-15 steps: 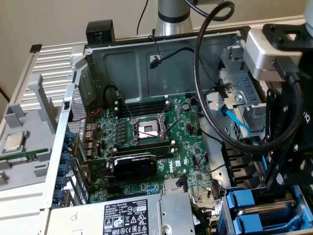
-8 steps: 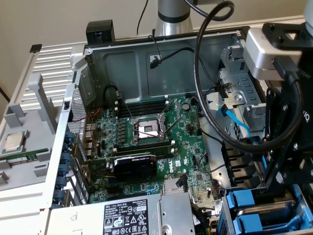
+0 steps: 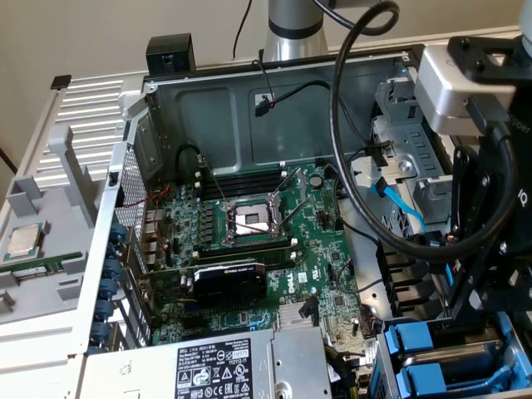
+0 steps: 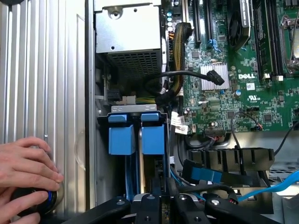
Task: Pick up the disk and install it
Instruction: 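Insert the second disk wire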
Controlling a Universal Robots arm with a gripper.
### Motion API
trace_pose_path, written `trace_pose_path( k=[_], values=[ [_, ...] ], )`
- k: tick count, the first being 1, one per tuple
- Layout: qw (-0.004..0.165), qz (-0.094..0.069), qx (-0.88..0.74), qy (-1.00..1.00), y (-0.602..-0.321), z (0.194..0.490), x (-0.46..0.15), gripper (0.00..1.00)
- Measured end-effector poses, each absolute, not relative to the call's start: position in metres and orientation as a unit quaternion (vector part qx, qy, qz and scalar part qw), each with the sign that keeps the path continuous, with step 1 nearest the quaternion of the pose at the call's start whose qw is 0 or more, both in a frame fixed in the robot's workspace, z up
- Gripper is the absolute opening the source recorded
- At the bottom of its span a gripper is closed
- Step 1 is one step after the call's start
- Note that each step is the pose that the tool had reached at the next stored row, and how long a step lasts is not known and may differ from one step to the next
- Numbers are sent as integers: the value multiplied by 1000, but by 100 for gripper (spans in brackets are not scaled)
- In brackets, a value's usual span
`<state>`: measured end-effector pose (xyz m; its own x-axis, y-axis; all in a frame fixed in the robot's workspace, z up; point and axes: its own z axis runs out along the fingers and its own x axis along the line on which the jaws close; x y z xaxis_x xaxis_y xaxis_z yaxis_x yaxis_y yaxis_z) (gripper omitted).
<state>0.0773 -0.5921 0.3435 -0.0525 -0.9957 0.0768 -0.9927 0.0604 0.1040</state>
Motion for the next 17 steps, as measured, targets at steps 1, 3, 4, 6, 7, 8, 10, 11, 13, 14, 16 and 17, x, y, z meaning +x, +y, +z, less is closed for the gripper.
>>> trace_pose_path(
  k=[1, 3, 4, 6, 7, 8, 10, 11, 13, 14, 16, 17],
  values=[
    [64, -11, 685, -725, -592, 344, 77, 17],
    [64, -11, 685, -725, -592, 344, 77, 17],
    [65, -10, 685, -725, -592, 344, 77, 17],
    [66, -9, 685, -725, -592, 344, 77, 17],
    [66, -8, 685, -725, -592, 344, 77, 17],
    [66, -8, 685, -725, -592, 344, 77, 17],
    [66, -8, 685, -725, -592, 343, 77, 17],
    [66, -8, 685, -725, -592, 343, 77, 17],
    [66, -8, 685, -726, -592, 343, 77, 17],
    [66, -8, 685, -726, -592, 343, 77, 17],
    [66, -8, 685, -726, -592, 342, 77, 17],
    [66, -7, 685, -726, -592, 342, 77, 17]
  ],
)
